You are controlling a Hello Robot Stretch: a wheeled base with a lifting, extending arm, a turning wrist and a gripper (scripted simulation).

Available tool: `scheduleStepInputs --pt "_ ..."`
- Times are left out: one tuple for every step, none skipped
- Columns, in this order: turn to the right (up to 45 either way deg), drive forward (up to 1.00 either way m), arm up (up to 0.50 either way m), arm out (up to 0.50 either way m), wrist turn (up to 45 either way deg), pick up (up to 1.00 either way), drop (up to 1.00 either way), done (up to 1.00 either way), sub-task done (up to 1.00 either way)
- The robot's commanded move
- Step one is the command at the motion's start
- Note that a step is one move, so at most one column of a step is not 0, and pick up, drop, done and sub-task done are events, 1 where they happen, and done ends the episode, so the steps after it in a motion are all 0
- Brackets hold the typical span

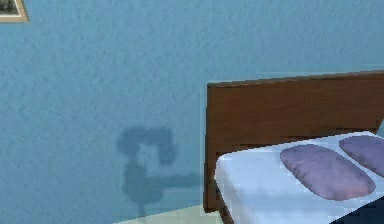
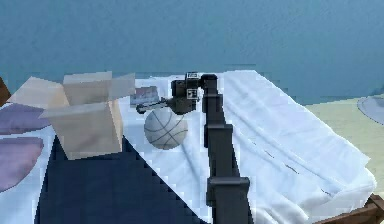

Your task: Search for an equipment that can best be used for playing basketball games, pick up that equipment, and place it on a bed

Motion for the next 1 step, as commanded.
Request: scheduleStepInputs --pt "0.0 0.00 0.00 0.00 0.0 0.00 0.00 1.00 0.00"
